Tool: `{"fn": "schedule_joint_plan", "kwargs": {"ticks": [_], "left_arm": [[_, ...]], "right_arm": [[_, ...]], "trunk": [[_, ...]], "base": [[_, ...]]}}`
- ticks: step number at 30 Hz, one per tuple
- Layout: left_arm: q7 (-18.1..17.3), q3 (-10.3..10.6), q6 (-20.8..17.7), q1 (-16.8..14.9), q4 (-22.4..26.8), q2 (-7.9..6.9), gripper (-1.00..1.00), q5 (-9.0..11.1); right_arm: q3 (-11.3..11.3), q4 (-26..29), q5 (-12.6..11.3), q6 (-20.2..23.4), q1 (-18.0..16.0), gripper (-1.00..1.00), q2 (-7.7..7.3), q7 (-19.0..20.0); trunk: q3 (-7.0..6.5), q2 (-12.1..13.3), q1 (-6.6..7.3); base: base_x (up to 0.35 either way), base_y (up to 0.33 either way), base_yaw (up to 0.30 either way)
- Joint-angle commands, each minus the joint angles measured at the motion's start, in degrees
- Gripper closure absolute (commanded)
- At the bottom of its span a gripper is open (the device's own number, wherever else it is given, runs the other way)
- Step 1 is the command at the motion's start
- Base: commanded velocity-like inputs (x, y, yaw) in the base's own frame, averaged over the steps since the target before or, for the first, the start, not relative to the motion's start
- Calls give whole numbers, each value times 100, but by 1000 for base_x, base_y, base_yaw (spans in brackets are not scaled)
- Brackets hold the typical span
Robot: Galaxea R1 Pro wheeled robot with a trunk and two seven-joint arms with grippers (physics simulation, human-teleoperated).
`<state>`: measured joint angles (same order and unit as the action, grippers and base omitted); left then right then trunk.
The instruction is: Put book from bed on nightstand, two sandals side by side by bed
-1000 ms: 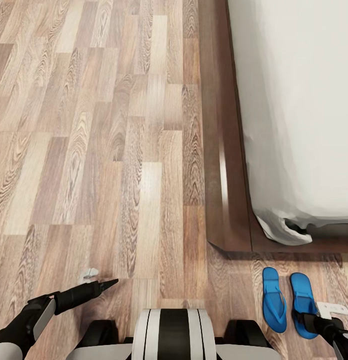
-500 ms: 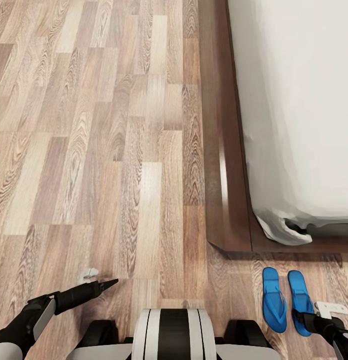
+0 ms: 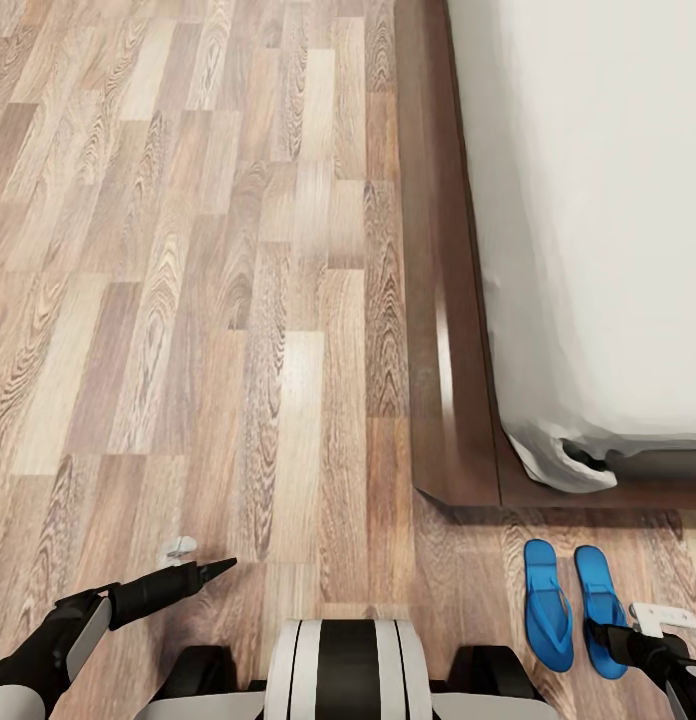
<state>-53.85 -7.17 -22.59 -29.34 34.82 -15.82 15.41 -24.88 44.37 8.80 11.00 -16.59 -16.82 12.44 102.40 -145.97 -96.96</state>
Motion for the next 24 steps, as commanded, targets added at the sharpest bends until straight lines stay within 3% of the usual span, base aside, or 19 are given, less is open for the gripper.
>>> {"fn": "schedule_joint_plan", "kwargs": {"ticks": [1,24], "left_arm": [[-12,-4,-52,-1,-1,0,-100,32],[-12,-4,-52,-1,-1,0,-100,32]], "right_arm": [[-26,10,60,25,-2,-100,4,52],[-26,31,60,24,-2,-100,5,53]], "trunk": [[-20,0,3],[-530,31,62]], "base": [[0,0,0],[0,0,0]]}}
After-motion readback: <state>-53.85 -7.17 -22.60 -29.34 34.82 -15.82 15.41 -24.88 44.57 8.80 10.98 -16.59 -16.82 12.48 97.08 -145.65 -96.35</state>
